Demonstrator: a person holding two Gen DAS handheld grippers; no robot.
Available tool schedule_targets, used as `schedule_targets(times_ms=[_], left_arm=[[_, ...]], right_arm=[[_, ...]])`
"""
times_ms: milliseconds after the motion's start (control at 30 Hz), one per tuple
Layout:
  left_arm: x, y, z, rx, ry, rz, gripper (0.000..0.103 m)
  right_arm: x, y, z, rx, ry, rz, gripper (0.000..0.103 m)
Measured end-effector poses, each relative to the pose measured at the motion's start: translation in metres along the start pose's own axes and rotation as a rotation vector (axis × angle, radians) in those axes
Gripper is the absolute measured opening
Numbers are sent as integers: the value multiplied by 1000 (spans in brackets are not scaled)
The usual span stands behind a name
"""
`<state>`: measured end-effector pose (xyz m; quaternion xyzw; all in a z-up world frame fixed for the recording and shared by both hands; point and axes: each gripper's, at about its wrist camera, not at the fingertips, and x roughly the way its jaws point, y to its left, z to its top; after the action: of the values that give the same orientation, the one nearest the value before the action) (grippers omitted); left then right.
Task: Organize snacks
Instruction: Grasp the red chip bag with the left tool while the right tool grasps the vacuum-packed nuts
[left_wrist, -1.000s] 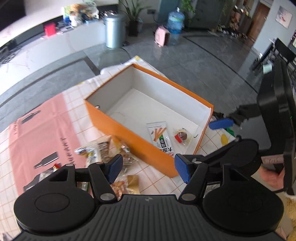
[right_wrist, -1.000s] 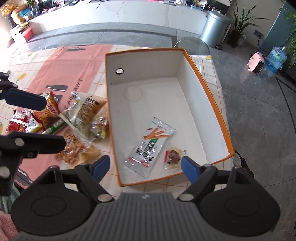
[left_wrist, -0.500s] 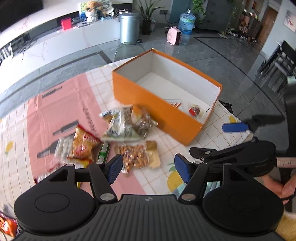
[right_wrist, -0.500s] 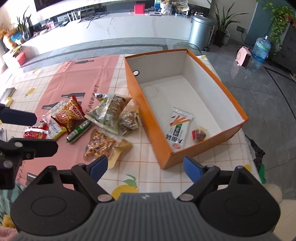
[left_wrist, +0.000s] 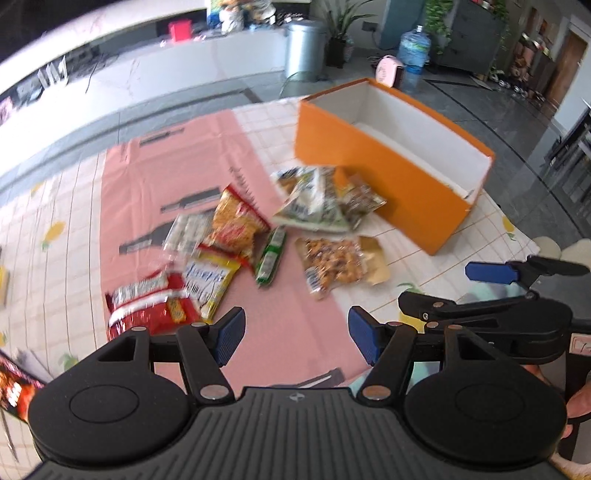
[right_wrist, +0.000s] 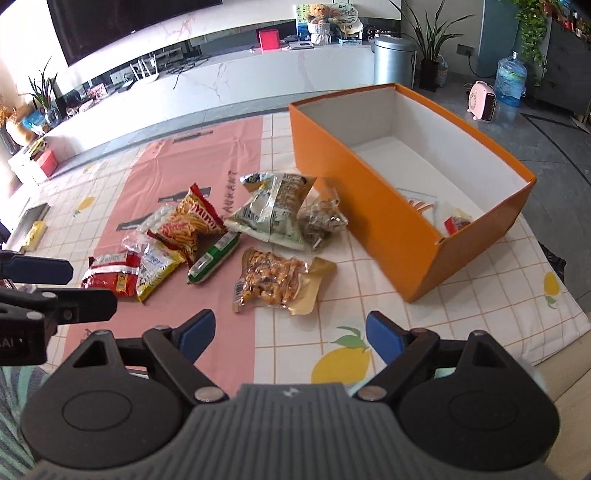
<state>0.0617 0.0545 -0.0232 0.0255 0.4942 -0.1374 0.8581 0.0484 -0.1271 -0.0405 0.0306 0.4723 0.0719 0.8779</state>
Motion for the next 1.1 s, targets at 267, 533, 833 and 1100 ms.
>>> schedule_targets(times_ms=[267, 533, 833, 1100], left_arm=[[29, 41, 3, -58, 22, -8, 75], [69, 57, 21, 8, 77, 11, 82], [113, 83, 26, 144, 215, 110, 82], [121, 122, 27, 7, 216, 173, 82]], right_arm=[[39, 8, -4, -10, 39, 30, 77], [79, 5, 8, 40, 61, 59, 77], [127, 17, 26, 58, 108, 72, 86], [147, 25, 29, 33, 115, 39, 87]])
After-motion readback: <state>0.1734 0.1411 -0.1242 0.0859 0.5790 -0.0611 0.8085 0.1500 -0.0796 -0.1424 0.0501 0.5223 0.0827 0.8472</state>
